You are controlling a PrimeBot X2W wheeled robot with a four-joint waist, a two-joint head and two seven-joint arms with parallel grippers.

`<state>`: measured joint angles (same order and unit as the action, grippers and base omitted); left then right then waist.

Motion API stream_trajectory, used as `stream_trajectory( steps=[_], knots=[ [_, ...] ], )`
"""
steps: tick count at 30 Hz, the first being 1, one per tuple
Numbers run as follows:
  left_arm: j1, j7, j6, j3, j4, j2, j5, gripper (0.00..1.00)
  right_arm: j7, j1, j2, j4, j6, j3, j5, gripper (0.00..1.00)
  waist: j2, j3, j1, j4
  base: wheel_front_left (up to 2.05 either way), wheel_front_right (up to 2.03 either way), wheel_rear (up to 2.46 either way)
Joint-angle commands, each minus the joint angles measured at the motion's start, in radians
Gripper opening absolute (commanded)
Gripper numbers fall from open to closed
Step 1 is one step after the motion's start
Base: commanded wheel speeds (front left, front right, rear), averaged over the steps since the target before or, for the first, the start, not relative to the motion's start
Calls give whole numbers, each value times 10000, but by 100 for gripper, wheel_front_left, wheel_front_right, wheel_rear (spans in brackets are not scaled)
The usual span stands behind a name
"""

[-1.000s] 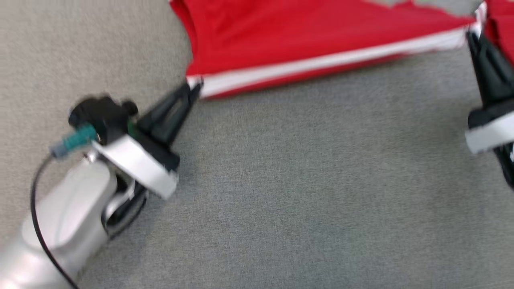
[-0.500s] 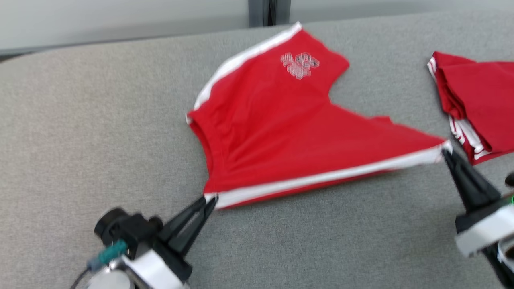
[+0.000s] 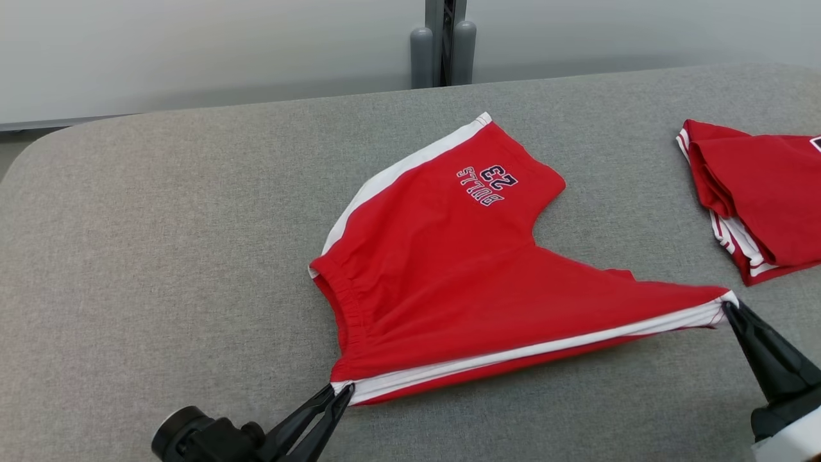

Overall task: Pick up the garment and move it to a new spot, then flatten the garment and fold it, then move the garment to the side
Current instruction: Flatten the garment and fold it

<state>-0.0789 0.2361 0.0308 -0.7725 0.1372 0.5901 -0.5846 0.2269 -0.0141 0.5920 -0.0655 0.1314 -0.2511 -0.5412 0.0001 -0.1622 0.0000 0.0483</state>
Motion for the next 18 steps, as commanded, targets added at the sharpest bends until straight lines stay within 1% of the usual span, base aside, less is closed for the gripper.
stream_trajectory(
  steps=[1, 4, 7, 14, 18],
  knots=[
    [65, -44, 81, 99, 38, 27, -145, 0, -67, -31, -31, 62, -14, 186, 21, 0, -1, -6, 0, -6, 0, 0, 0],
    [-98, -357, -75, 40, 111, -316, -696, 0, -483, 326, -252, 20, -12, 301, 140, 0, -1, -51, 0, -36, 0, 0, 0],
    [-472, -656, -356, 96, -39, -820, -1379, 0, -1005, 1039, -459, -320, -10, 191, 252, 0, -1, -225, 0, -109, 0, 0, 0],
    [-1416, -869, -882, 592, -883, -2106, -3077, 0, -1933, 3790, -1301, -1968, -10, -135, 744, 0, -1, -880, 0, -301, 0, 0, 0],
    [-1981, -923, -1056, 920, -1376, -2765, -3931, 0, -2159, 5529, -1449, -3116, -10, -690, 1010, 0, -1, -1365, 0, -541, 0, 0, 0]
  ],
)
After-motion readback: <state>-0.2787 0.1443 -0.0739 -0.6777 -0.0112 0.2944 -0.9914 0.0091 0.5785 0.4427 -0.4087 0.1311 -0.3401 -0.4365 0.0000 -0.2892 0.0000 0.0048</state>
